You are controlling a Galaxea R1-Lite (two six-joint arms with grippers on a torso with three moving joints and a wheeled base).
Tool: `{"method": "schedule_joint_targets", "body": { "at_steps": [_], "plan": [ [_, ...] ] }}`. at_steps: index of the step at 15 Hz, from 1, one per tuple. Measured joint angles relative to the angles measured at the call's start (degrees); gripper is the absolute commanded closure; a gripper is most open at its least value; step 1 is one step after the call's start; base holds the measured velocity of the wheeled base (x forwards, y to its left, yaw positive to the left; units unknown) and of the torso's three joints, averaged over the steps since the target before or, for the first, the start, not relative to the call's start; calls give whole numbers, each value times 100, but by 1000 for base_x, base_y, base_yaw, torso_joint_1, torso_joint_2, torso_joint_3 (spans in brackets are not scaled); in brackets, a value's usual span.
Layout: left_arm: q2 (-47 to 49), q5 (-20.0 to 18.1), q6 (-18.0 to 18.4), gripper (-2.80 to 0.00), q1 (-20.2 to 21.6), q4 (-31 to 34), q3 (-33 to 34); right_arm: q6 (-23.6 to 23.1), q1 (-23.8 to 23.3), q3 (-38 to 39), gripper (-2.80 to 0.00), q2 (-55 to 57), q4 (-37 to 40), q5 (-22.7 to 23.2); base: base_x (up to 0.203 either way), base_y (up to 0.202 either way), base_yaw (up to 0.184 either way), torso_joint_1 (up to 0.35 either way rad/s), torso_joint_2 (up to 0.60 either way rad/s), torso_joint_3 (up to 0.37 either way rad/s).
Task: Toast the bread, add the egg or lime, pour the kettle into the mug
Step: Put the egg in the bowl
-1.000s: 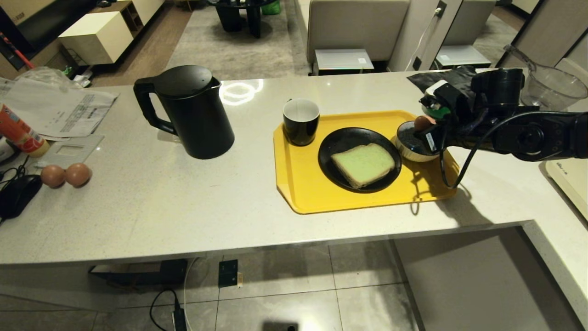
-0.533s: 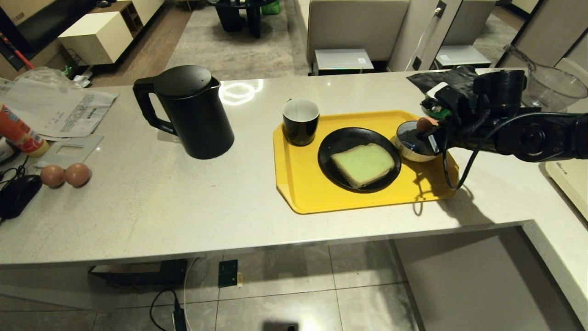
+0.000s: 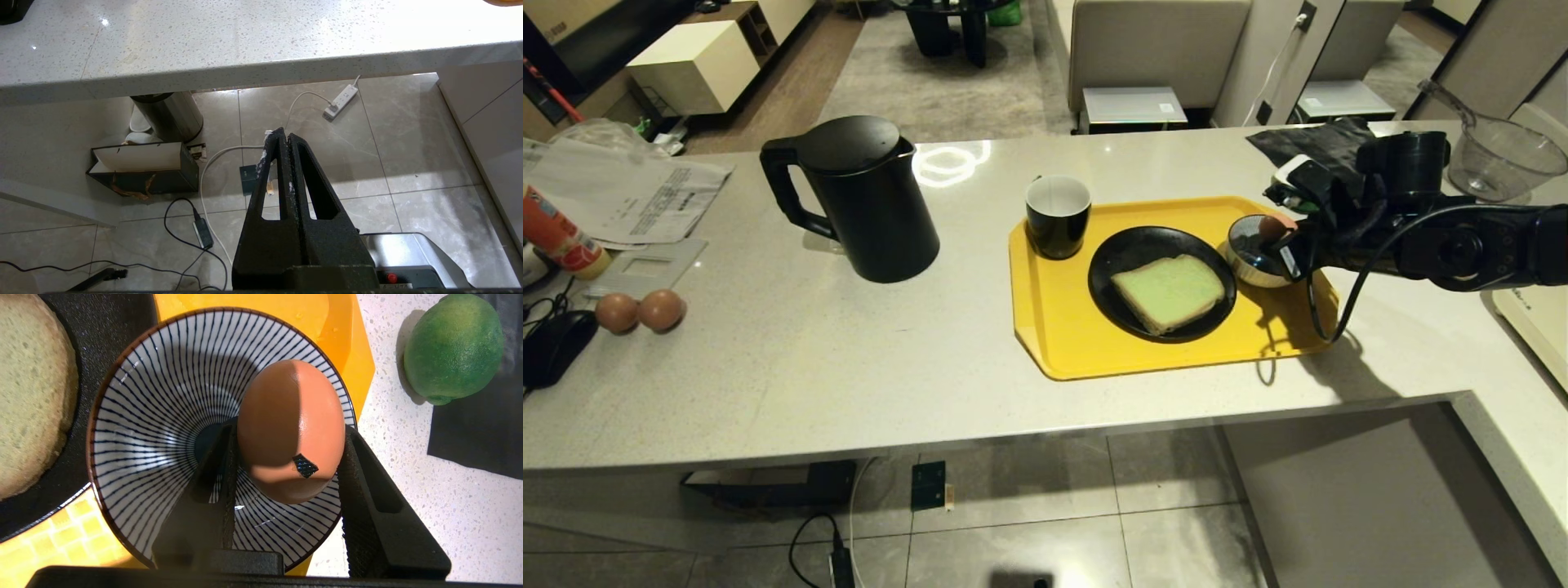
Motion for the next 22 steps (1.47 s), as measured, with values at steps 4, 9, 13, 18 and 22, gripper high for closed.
{"method": "schedule_joint_targets", "body": {
  "at_steps": [4, 9, 13, 18, 22],
  "plan": [
    [0, 2, 1, 0, 6, 0, 0, -42, 0, 1, 0, 46, 2, 1, 0, 0, 0, 0, 0, 0],
    [0, 0, 4, 0, 2, 2, 0, -63, -9, -7, 0, 83, 2, -1, 0, 0, 0, 0, 0, 0],
    [0, 5, 2, 0, 6, 0, 0, -61, -9, 1, -280, 93, -2, 1, 0, 0, 0, 0, 0, 0],
    [0, 5, -1, 0, 2, 0, 0, -53, 0, -11, -280, 50, -44, 50, 0, 0, 0, 0, 0, 0],
    [0, 3, 4, 0, 2, 0, 0, -28, 0, -11, -280, -129, -33, 198, 0, 0, 0, 0, 0, 0]
  ]
}}
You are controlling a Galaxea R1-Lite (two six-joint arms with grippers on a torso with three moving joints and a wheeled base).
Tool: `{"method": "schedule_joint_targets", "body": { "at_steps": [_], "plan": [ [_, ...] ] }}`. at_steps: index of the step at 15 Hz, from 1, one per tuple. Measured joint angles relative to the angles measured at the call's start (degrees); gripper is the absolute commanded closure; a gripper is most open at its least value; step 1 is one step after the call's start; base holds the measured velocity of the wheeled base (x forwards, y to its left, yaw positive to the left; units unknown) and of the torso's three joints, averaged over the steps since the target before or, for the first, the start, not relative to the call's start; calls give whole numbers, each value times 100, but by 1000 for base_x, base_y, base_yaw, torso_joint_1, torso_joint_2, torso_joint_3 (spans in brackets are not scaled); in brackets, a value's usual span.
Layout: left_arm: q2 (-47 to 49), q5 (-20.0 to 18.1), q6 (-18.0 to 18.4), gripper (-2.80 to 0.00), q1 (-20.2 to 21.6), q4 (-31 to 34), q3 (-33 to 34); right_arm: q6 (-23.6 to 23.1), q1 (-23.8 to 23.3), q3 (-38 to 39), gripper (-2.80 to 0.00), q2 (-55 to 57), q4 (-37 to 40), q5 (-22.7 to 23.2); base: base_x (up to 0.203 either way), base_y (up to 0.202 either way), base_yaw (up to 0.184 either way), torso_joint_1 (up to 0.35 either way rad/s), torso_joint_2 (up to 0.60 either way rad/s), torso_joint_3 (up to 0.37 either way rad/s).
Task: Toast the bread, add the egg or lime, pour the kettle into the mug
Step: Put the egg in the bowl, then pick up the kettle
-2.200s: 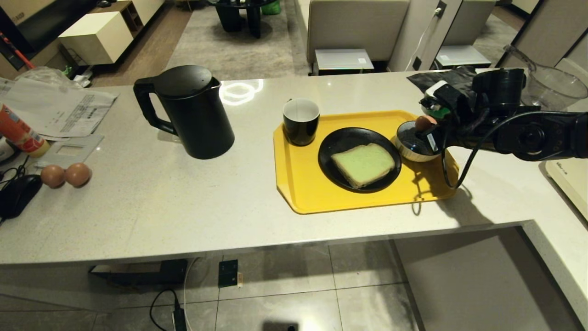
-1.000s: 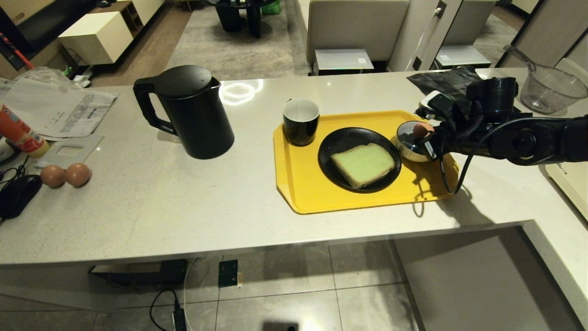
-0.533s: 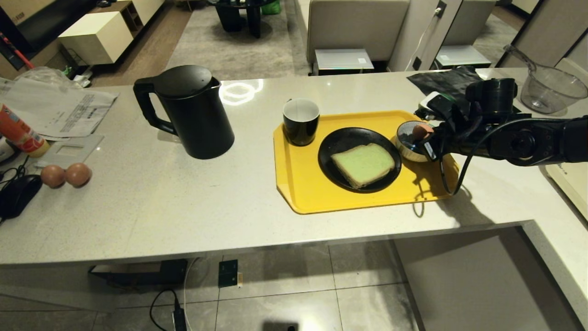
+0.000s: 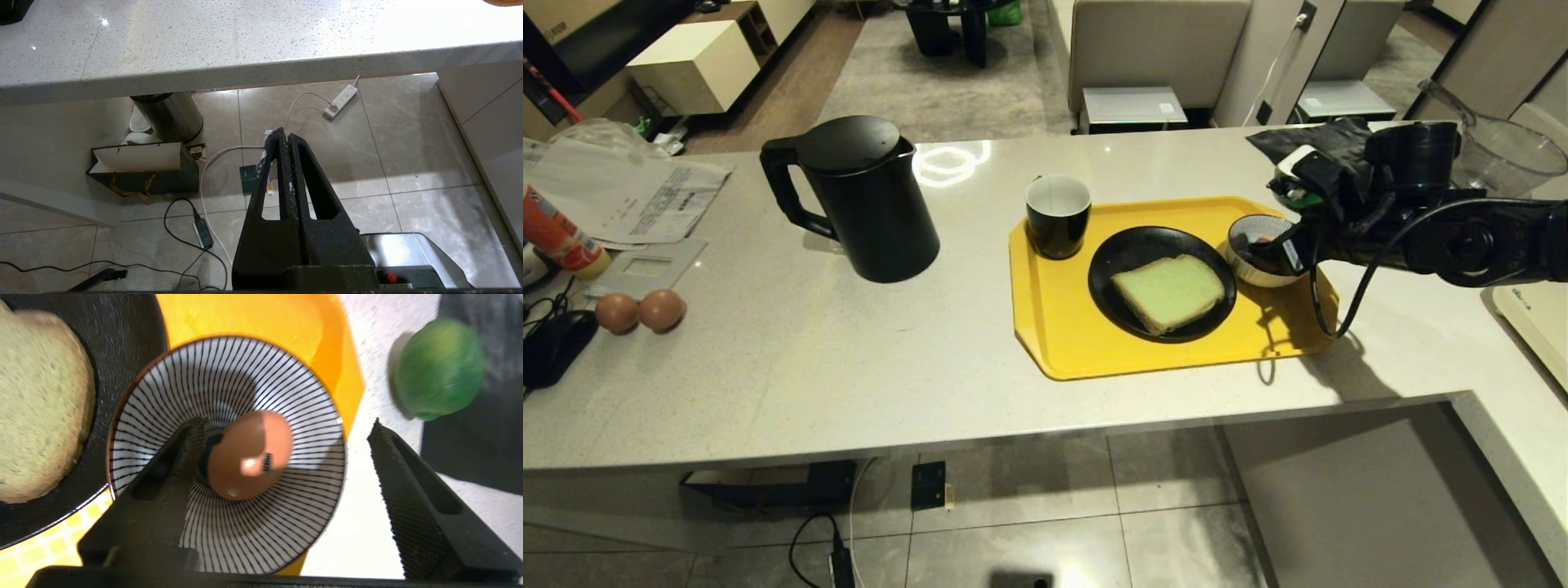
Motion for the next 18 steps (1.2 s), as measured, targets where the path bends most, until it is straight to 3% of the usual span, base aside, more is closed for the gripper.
{"method": "schedule_joint_targets", "body": {
  "at_steps": [3, 6, 12, 13, 15, 18],
  "plan": [
    [0, -3, -2, 0, 4, -2, 0, 89, -5, 0, -280, -277, 2, 243, 0, 0, 0, 0, 0, 0],
    [0, 3, -4, 0, 2, 0, 0, 612, -9, 61, -280, -696, 9, 416, 0, 0, 0, 0, 0, 0],
    [0, -6, -4, 0, 4, 2, 0, 2529, -9, 516, -280, -1983, 324, 669, 0, 0, 0, 0, 0, 0],
    [0, -6, -4, 0, 4, 2, 0, 2825, -9, 542, 0, -2194, 559, 677, 0, 0, 0, 0, 0, 0],
    [0, -6, -2, 0, 0, 2, 0, 3389, -9, 566, 0, -2545, 851, 678, 0, 0, 0, 0, 0, 0],
    [0, -2, -2, 0, 6, 0, 0, 3507, -9, 591, 0, -2946, 884, 629, 0, 0, 0, 0, 0, 0]
  ]
}}
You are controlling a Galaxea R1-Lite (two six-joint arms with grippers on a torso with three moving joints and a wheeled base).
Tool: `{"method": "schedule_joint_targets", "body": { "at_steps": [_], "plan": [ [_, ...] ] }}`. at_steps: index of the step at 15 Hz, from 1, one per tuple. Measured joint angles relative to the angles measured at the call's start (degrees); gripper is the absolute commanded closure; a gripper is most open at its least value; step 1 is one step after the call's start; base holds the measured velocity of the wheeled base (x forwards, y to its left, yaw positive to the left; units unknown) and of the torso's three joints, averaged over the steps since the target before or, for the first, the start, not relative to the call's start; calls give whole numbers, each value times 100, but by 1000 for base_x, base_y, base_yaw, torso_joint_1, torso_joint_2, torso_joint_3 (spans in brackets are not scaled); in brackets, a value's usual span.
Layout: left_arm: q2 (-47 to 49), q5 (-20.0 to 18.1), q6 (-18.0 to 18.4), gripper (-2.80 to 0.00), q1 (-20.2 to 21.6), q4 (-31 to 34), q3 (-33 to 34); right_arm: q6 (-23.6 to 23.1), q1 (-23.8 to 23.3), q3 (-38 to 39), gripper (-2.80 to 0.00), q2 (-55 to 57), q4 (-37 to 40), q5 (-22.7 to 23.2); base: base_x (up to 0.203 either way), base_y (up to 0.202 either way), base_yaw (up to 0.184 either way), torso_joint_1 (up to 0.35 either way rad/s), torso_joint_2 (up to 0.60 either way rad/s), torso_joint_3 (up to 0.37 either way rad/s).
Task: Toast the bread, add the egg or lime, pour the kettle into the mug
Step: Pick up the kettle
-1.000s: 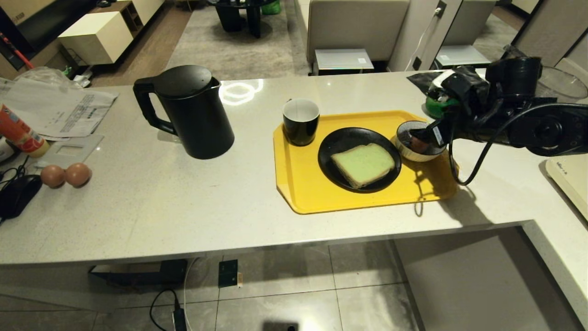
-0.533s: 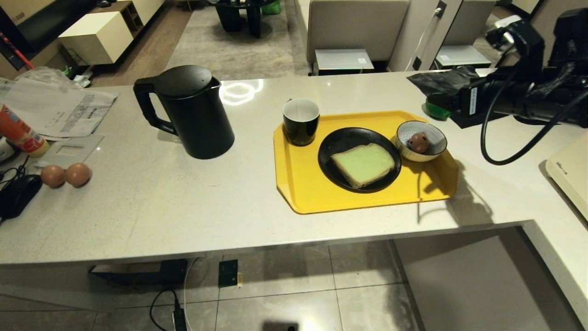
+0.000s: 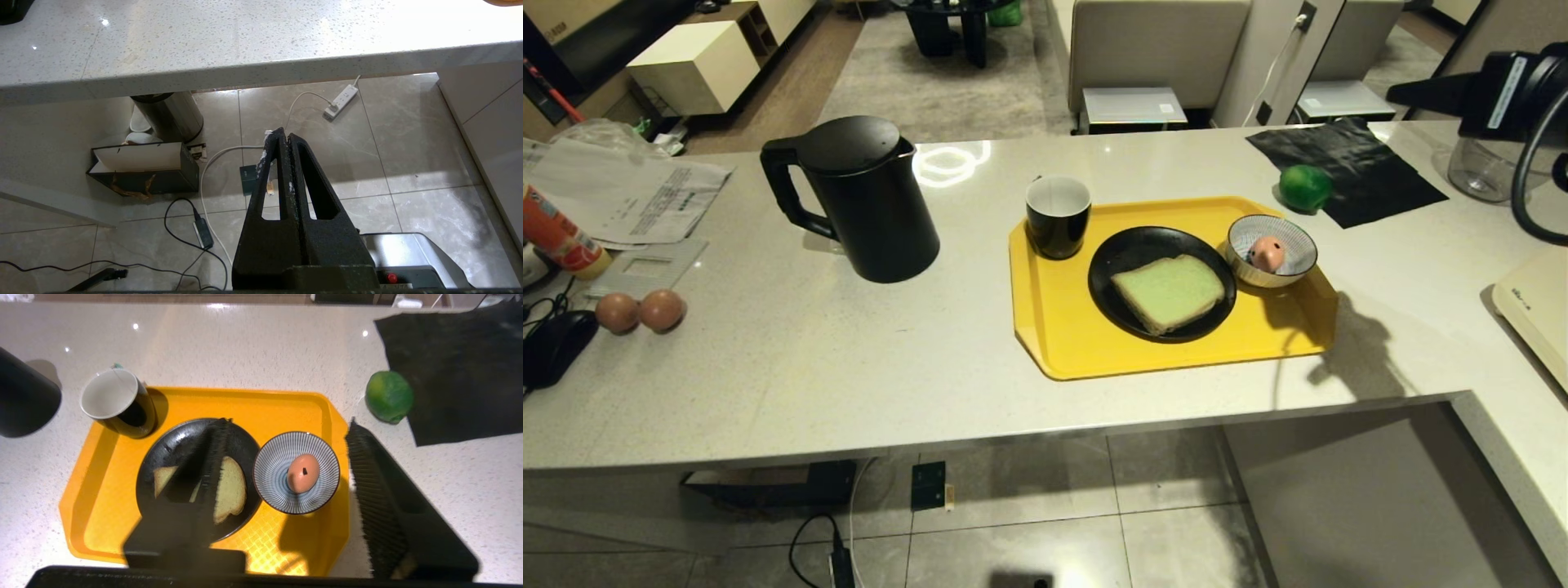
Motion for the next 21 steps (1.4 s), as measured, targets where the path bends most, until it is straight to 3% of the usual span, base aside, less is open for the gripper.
{"method": "schedule_joint_targets", "body": {
  "at_steps": [4, 10, 14, 21],
  "plan": [
    [0, -2, 2, 0, -9, 0, 0, -54, -261, 233, 0, -371, -29, -79, 0, 0, 0, 0, 0, 0],
    [0, -2, 0, 0, -8, 0, 0, -240, -1237, 201, 0, -346, -183, -49, 0, 0, 0, 0, 0, 0],
    [0, 3, -2, 0, -2, -2, 0, -291, -1627, 445, 0, -594, -215, -37, 0, 0, 0, 0, 0, 0],
    [0, -2, 2, 0, -6, 0, 0, -300, -1769, 1922, 0, -2711, -187, 289, 0, 0, 0, 0, 0, 0]
  ]
}}
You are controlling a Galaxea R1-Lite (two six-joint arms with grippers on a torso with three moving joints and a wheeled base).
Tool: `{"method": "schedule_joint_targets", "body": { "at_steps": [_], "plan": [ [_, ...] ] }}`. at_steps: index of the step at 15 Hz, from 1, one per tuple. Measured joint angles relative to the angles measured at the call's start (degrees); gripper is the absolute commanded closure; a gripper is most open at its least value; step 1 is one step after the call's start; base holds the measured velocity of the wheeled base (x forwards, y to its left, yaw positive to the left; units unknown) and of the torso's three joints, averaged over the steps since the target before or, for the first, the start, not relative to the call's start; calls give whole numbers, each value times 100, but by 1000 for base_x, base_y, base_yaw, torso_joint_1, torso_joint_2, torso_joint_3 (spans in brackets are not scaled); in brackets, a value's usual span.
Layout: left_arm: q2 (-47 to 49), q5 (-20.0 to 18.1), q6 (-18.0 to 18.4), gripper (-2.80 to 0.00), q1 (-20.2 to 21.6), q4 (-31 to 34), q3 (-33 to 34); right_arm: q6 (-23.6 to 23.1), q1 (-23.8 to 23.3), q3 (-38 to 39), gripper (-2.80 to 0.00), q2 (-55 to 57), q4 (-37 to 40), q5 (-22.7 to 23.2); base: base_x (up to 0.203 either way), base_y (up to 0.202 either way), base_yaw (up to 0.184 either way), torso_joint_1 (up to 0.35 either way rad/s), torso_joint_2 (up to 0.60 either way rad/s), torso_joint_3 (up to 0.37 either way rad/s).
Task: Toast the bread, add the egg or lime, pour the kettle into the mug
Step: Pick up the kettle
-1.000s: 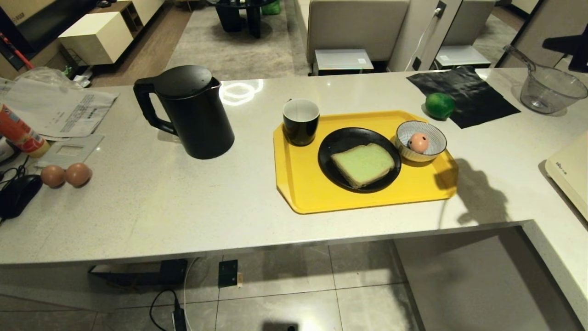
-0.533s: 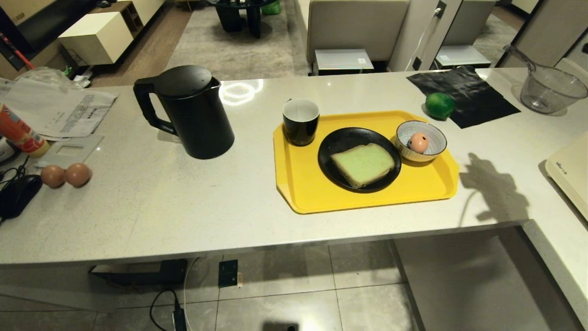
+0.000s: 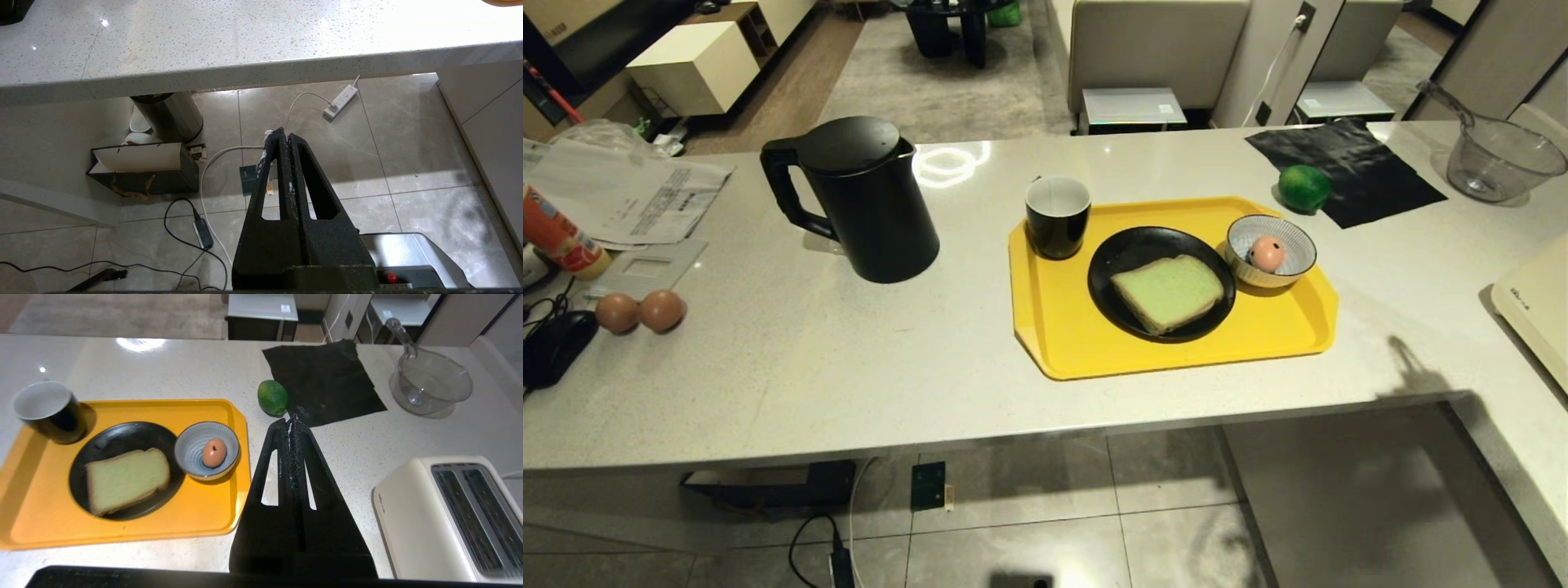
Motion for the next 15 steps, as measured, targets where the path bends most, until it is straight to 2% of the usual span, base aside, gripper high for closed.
{"method": "schedule_joint_targets", "body": {
  "at_steps": [5, 11, 15],
  "plan": [
    [0, -1, -2, 0, 0, -2, 0, 14, 327, 1385, 0, -1972, -17, -52, 0, 0, 0, 0, 0, 0],
    [0, 6, -10, 0, 2, 0, 0, -287, 927, 3418, 0, -3913, -551, -1392, 0, 0, 0, 0, 0, 0],
    [0, 6, -11, 0, 4, -4, 0, -586, 1126, 4721, 0, -4738, -934, -1574, 0, 0, 0, 0, 0, 0]
  ]
}}
